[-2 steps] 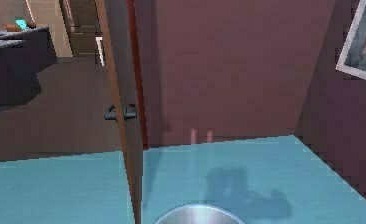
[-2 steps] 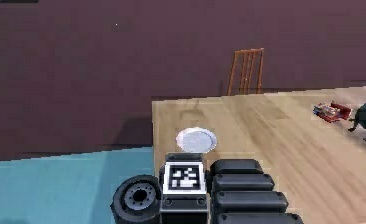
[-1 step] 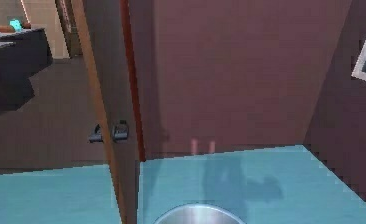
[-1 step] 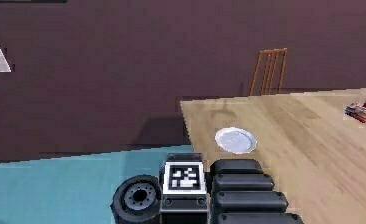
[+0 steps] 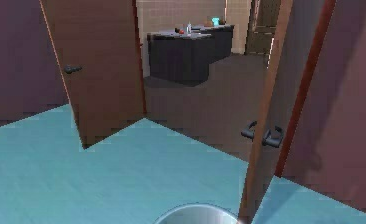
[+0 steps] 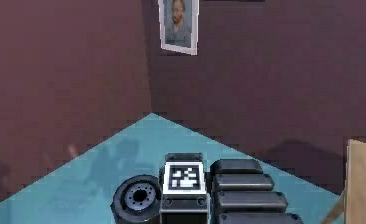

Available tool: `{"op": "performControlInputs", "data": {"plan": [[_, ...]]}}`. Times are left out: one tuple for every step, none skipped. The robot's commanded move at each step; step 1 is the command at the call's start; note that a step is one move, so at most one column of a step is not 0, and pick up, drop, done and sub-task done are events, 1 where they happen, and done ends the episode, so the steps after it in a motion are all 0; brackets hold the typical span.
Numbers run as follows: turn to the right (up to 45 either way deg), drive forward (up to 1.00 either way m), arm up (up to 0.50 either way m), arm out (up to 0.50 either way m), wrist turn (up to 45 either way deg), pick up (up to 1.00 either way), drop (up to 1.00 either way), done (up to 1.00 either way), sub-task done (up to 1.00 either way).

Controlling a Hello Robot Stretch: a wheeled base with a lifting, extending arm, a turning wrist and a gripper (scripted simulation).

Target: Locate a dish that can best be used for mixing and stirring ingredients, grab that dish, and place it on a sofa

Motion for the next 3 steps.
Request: {"op": "performControlInputs", "data": {"plan": [[-18.0, 0.0, 0.0, 0.0, 0.0, 0.0, 0.0, 0.0, 0.0], [0.0, 0.05, 0.0, 0.0, 0.0, 0.0, 0.0, 0.0, 0.0], [-45.0, 0.0, 0.0, 0.0, 0.0, 0.0, 0.0, 0.0, 0.0]]}}
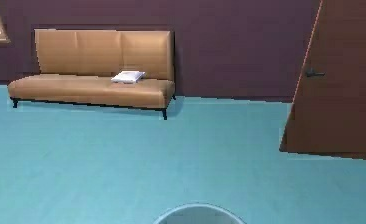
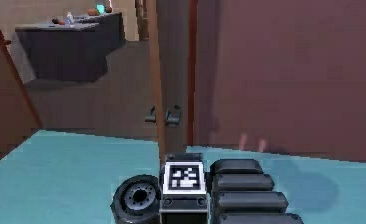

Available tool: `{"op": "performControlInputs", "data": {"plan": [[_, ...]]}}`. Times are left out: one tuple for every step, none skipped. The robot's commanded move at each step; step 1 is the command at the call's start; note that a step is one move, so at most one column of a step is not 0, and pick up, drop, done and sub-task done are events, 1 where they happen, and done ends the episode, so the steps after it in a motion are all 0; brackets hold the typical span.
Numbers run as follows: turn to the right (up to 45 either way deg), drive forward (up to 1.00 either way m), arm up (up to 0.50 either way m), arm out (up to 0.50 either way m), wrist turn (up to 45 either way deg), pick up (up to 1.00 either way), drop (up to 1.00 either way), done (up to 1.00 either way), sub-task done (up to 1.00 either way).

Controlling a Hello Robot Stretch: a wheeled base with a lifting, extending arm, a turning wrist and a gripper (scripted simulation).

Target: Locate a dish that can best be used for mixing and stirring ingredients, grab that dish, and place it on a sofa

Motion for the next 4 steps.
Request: {"op": "performControlInputs", "data": {"plan": [[-33.0, 0.0, 0.0, 0.0, 0.0, 0.0, 0.0, 0.0, 0.0], [0.0, 1.0, 0.0, 0.0, 0.0, 0.0, 0.0, 0.0, 0.0], [0.0, 1.0, 0.0, 0.0, 0.0, 0.0, 0.0, 0.0, 0.0], [-6.0, 0.0, 0.0, 0.0, 0.0, 0.0, 0.0, 0.0, 0.0]]}}
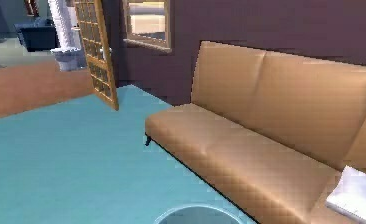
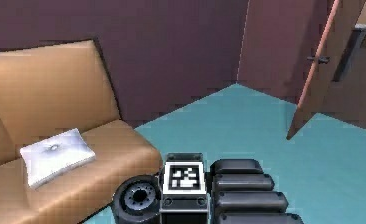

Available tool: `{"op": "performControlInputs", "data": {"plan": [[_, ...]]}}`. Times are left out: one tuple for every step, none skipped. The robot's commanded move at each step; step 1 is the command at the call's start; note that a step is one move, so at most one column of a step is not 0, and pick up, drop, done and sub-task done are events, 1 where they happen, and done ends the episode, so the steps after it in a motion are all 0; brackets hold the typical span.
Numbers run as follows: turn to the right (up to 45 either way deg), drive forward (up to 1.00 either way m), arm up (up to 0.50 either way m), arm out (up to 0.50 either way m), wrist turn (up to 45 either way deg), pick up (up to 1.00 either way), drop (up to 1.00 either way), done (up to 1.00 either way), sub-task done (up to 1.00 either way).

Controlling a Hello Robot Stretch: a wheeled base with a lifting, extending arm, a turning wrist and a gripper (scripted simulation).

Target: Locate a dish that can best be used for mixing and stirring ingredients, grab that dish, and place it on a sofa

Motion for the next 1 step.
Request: {"op": "performControlInputs", "data": {"plan": [[0.0, 0.7, 0.0, 0.0, 0.0, 0.0, 0.0, 0.0, 0.0]]}}
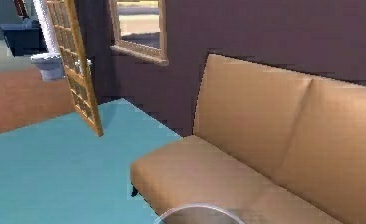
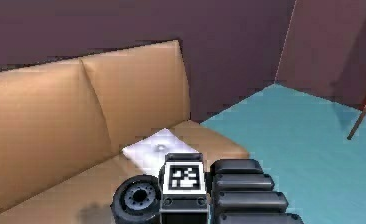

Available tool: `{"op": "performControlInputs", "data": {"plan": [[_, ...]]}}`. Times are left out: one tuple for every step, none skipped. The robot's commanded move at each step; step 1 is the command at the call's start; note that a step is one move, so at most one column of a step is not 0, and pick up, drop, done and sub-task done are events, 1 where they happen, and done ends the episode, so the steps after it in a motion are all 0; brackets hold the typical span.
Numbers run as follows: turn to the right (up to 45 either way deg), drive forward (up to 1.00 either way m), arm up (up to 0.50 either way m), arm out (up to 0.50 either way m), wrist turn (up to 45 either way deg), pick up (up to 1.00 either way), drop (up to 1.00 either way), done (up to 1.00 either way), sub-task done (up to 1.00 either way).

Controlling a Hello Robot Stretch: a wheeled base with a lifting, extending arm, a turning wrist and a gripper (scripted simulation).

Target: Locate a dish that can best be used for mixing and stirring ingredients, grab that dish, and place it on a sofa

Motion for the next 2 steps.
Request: {"op": "performControlInputs", "data": {"plan": [[-45.0, 0.0, 0.0, 0.0, 0.0, 0.0, 0.0, 0.0, 0.0], [-30.0, 0.0, 0.0, 0.0, 0.0, 0.0, 0.0, 0.0, 0.0]]}}
